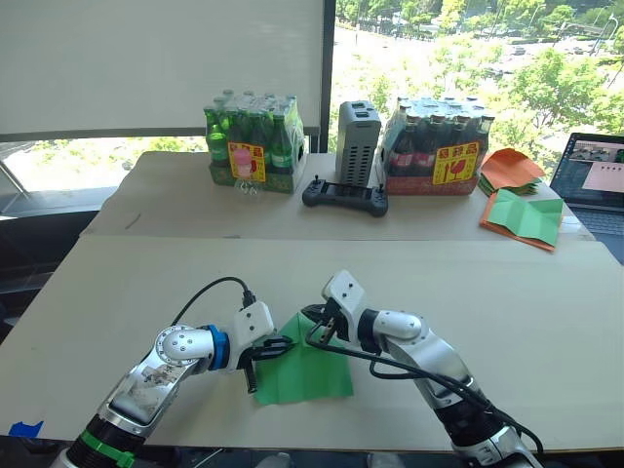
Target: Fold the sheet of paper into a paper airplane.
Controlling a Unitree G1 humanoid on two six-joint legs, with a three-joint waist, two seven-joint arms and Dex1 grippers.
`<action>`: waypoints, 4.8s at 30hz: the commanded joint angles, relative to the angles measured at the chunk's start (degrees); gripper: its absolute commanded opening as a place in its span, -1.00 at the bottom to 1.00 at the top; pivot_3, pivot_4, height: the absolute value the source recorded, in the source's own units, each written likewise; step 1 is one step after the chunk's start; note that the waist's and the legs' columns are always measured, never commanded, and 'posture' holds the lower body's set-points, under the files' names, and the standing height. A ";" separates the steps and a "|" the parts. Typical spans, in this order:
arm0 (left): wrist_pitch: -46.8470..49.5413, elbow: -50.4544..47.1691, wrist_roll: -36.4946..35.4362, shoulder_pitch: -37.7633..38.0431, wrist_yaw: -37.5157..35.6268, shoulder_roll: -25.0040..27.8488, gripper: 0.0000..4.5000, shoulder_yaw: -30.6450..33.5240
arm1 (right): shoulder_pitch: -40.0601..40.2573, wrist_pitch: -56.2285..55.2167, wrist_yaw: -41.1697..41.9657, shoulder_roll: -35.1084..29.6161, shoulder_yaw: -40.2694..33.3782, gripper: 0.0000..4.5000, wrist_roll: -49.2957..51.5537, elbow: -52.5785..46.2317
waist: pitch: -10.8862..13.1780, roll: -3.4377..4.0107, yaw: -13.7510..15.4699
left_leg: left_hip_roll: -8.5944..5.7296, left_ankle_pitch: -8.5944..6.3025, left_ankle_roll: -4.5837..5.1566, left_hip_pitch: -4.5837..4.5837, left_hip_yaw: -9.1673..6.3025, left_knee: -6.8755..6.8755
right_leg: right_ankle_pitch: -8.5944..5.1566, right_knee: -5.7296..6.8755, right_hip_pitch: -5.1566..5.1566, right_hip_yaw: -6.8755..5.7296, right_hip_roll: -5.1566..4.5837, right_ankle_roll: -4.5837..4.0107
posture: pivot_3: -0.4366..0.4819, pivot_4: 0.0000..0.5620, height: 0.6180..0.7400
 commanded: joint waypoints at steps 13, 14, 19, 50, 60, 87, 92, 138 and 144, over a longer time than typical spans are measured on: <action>-8.07 0.66 4.40 -0.36 -4.73 2.91 -0.86 -0.87 | -2.17 -3.50 0.56 1.97 2.87 -1.00 -2.94 5.37 | 0.01 0.02 -0.19 | 0.00 0.01 -0.01 -0.02 0.01 0.00 | 0.00 0.05 -0.08 0.01 0.01 0.00 | -0.05 -0.47 -0.07; -8.01 0.71 4.46 -0.32 -4.81 2.92 -0.86 -0.72 | -2.15 -3.06 0.57 1.61 3.58 -1.00 -3.80 5.97 | 0.01 0.02 -0.19 | 0.00 0.01 -0.01 -0.02 0.01 0.00 | 0.00 0.06 -0.08 0.01 0.01 0.00 | -0.05 -0.47 -0.07; -4.43 -1.30 1.80 0.17 -5.77 3.31 -0.62 1.28 | -1.94 -0.86 0.11 2.03 4.13 -1.00 -4.68 6.63 | 0.00 0.02 -0.29 | 0.01 0.01 -0.01 0.00 0.01 -0.01 | 0.00 0.07 -0.07 0.01 0.01 0.00 | -0.05 -0.47 -0.07; 5.59 8.96 -4.94 -8.91 -4.36 -0.07 -0.98 4.48 | -2.24 0.35 -0.01 2.87 5.47 -1.00 -6.08 6.49 | 0.01 0.02 -0.35 | 0.02 0.02 -0.05 0.15 0.01 -0.03 | -0.01 0.09 0.02 0.04 0.06 -0.03 | -0.05 -0.47 -0.07; 3.21 13.33 -1.96 -11.60 -5.31 -1.78 -0.98 1.29 | -2.40 0.71 -0.28 3.21 5.65 -1.00 -5.99 6.32 | 0.00 0.01 -0.44 | 0.03 0.02 -0.05 0.14 0.01 -0.03 | -0.01 0.10 0.02 0.04 0.06 -0.03 | -0.05 -0.47 -0.07; 1.71 9.93 1.45 -2.11 -8.46 3.15 -0.98 0.60 | -2.08 2.04 -0.72 3.27 5.61 -1.00 -5.89 4.86 | -0.12 0.06 -0.68 | 0.04 0.02 -0.04 0.32 0.00 -0.07 | -0.01 0.10 0.13 0.04 0.08 -0.03 | -0.05 -0.47 -0.07; 2.64 6.93 0.93 1.99 -7.84 5.10 -0.98 2.23 | -2.28 1.82 -0.53 3.32 5.69 -1.00 -5.88 5.15 | -0.14 0.10 -0.73 | 0.05 0.02 -0.04 0.34 0.01 -0.07 | -0.01 0.09 0.15 0.05 0.09 -0.03 | -0.05 -0.47 -0.07; 7.87 -1.76 -7.89 0.73 -3.63 4.38 -0.98 5.76 | 3.65 12.31 8.88 -10.90 -9.20 -1.00 10.29 -19.25 | -0.04 0.18 0.59 | -0.03 -0.03 -0.03 -0.01 -0.03 -0.07 | -0.04 -0.02 -0.11 -0.02 0.04 -0.11 | -0.05 -0.47 -0.07; 5.56 0.27 -5.49 0.28 -4.19 3.68 -0.98 3.04 | 9.77 12.16 16.02 -21.45 -11.61 -1.00 16.46 -25.34 | -0.01 0.14 0.47 | 0.07 -0.05 0.00 -0.03 0.07 -0.09 | -0.05 -0.05 -0.10 0.03 -0.04 -0.11 | -0.05 -0.47 -0.07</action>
